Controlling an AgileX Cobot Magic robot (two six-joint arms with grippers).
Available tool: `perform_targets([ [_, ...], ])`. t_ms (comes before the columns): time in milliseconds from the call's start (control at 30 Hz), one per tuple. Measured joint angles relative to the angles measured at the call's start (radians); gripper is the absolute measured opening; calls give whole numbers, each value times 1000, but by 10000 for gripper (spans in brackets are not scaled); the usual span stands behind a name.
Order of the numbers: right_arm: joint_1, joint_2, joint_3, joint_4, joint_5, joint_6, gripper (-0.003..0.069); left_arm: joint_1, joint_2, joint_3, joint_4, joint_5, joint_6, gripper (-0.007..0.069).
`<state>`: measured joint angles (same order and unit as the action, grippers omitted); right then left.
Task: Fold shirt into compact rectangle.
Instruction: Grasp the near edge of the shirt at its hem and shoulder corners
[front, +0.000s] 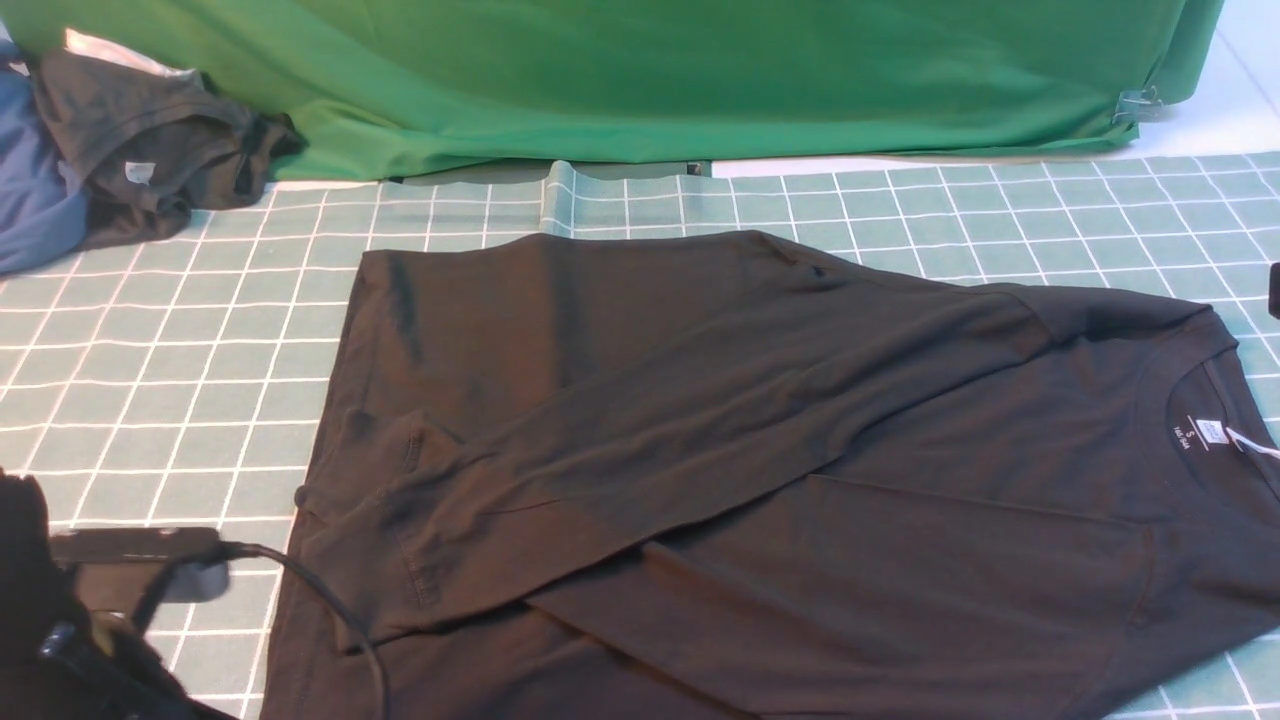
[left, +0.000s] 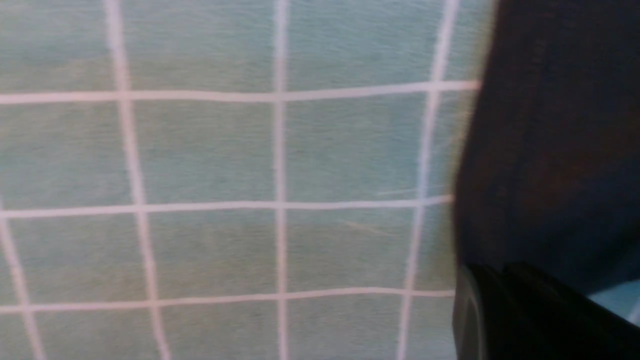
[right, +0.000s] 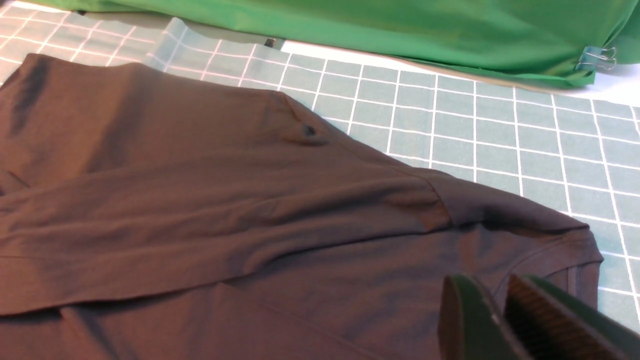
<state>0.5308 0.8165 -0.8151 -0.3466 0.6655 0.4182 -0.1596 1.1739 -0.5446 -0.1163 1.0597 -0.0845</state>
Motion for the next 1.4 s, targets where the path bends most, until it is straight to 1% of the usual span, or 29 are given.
perform_targets([
  [33, 0, 1, 0, 0, -1, 0, 119, 0, 0, 0, -14, -7, 29, 27],
  [100, 0, 6, 0, 0, -5, 0, 121, 0, 0, 2, -1, -27, 63, 69],
  [133, 0, 12, 0, 0, -6, 0, 121, 0, 2, 2, 16, -40, 69, 99],
  [167, 0, 15, 0, 0, -7, 0, 122, 0, 5, 2, 25, -45, 71, 112],
  [200, 0, 31, 0, 0, -10, 0, 122, 0, 17, 3, 38, -66, 73, 174],
  [233, 0, 43, 0, 0, -11, 0, 122, 0, 31, 5, 37, -76, 78, 217],
  [333, 0, 81, 0, 0, -12, 0, 124, 0, 94, 8, -12, -94, 117, 335],
  [400, 0, 101, 0, 0, -13, 0, 125, 0, 136, 8, -42, -92, 137, 391],
  [467, 0, 120, 0, 0, -20, 0, 125, 0, 175, 8, -49, -78, 144, 425],
  [533, 0, 127, 0, 0, -37, 0, 125, 0, 210, 9, -48, -61, 145, 440],
  [700, 0, 128, 0, 0, -89, 0, 125, 0, 233, 9, -49, -48, 145, 447],
  [833, 0, 128, 0, 0, -106, 0, 125, -27, 234, 9, -48, -69, 144, 426],
  [933, 0, 128, 0, 0, -109, 0, 125, -97, 236, 9, -47, -90, 137, 388],
  [967, 0, 128, 0, 0, -109, 0, 125, -122, 236, 9, -38, -96, 121, 374],
  [1000, 0, 128, 0, 0, -110, 0, 125, -146, 236, 9, -24, -100, 77, 356],
  [1067, 0, 128, 0, 0, -110, 0, 125, -162, 236, 9, 4, -107, 7, 320],
  [1100, 0, 128, 0, 0, -110, 0, 127, -167, 236, 9, 25, -110, -43, 290],
  [1133, 0, 128, 0, 0, -110, 0, 127, -170, 236, 9, 36, -110, -58, 260],
  [1167, 0, 128, 0, 0, -110, 0, 128, -170, 236, 9, 51, -110, -77, 209],
  [1233, 0, 128, 0, 0, -110, 0, 129, -170, 237, 9, 61, -110, -90, 108],
  [1267, 0, 128, 0, 0, -110, 0, 129, -170, 237, 9, 61, -110, -91, 99],
  [1300, 0, 128, 0, 0, -110, 0, 130, -170, 237, 9, 62, -110, -92, 46],
  [1400, 0, 128, 0, 0, -110, 0, 132, -170, 236, 7, 80, -92, -92, 10],
])
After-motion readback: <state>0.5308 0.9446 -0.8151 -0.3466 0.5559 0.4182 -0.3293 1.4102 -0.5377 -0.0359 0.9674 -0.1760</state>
